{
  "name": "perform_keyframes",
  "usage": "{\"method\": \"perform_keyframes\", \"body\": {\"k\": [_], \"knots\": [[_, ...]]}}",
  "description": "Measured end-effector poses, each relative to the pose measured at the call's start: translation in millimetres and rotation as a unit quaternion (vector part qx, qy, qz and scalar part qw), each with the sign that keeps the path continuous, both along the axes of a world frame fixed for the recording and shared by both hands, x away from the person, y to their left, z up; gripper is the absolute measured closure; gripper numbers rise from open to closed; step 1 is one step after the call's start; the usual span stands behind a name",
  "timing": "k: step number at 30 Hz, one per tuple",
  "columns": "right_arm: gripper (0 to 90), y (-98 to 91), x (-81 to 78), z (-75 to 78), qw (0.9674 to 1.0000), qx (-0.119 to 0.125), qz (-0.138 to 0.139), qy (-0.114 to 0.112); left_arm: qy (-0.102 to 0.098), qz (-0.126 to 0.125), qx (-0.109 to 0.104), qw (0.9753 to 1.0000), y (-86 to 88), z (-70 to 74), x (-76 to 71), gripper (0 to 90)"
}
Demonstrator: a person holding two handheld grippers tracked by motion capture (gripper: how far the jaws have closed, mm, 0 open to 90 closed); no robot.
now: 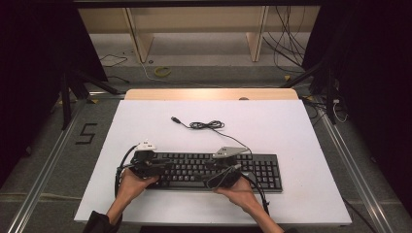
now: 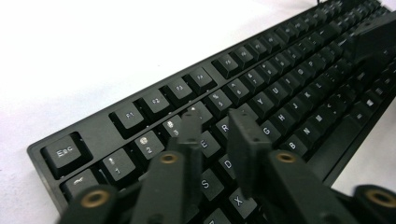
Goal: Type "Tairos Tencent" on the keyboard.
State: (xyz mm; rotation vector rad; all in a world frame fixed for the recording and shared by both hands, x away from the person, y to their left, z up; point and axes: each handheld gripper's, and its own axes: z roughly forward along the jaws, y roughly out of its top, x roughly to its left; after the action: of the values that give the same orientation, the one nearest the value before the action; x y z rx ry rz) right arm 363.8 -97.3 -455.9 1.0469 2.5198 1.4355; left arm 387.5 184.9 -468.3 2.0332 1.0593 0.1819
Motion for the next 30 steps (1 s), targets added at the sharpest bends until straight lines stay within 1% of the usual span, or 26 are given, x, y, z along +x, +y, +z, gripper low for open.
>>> {"method": "perform_keyframes", "body": {"k": [5,8,10,17,19,21,23,27,30], "knots": [[36.2,-0.4,-1.6,0.1,1.0000,-0.001,0.003,0.000,0.002,-0.005,0.012,0.9999,-3.9,-2.2,0.9,83.9],[35.5,-0.3,-2.7,0.1,1.0000,0.001,0.004,-0.003,0.003,-0.006,0.019,0.9998,-5.9,-2.4,1.5,87.1],[35.1,-0.5,-3.8,0.3,1.0000,0.002,0.004,-0.002,0.002,-0.006,0.020,0.9998,-7.3,-2.9,2.2,88.8],[34.0,-1.2,-5.6,0.5,1.0000,0.003,0.007,-0.003,0.006,-0.004,0.031,0.9995,-11.6,-5.9,5.6,89.1],[34.0,-1.4,-5.9,0.6,1.0000,0.003,0.006,-0.002,0.006,-0.003,0.029,0.9996,-11.8,-6.5,5.9,89.2],[34.0,-1.3,-6.1,0.4,1.0000,0.003,0.006,-0.001,0.010,-0.005,0.037,0.9992,-12.5,-7.9,6.1,89.2],[34.0,-1.0,-6.1,0.1,1.0000,0.002,0.007,-0.003,0.006,-0.008,0.037,0.9993,-12.8,-8.8,5.7,89.3],[34.2,-0.4,-6.1,-0.3,1.0000,0.001,0.006,-0.003,0.005,-0.008,0.036,0.9993,-12.8,-9.0,5.3,89.4],[34.6,0.0,-6.4,-0.3,1.0000,0.000,0.004,-0.005,0.007,-0.002,0.033,0.9994,-12.2,-7.4,4.5,89.1]]}}
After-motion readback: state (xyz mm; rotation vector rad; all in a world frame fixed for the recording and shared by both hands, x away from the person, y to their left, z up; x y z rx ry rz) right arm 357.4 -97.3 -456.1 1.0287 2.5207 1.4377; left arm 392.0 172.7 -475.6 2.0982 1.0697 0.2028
